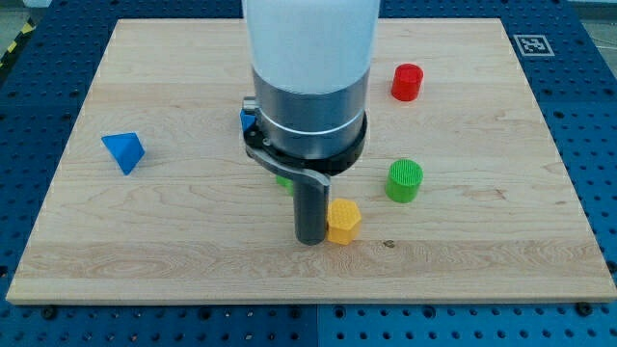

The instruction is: Move yellow hexagon left diagonally towards green circle

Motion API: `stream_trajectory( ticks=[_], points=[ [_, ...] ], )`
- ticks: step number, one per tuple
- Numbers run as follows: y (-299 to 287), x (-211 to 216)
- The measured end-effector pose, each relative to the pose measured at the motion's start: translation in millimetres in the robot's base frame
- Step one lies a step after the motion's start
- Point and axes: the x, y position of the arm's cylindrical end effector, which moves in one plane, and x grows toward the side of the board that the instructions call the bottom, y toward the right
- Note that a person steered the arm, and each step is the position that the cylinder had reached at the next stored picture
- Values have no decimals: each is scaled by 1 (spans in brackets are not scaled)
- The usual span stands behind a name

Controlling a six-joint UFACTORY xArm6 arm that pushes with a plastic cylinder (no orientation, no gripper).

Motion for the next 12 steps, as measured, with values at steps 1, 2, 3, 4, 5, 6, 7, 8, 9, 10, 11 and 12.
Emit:
stream_trajectory(
  ticks=[1,2,3,4,5,6,7,8,9,10,11,12],
  points=[
    [6,0],
    [6,0],
    [-4,0],
    [-22,-8],
    [-39,-16],
    [-40,-33],
    [-54,-49],
    [-86,-62],
    [-116,-72],
    [-121,-75],
    [-130,-80],
    [-129,-101]
  ],
)
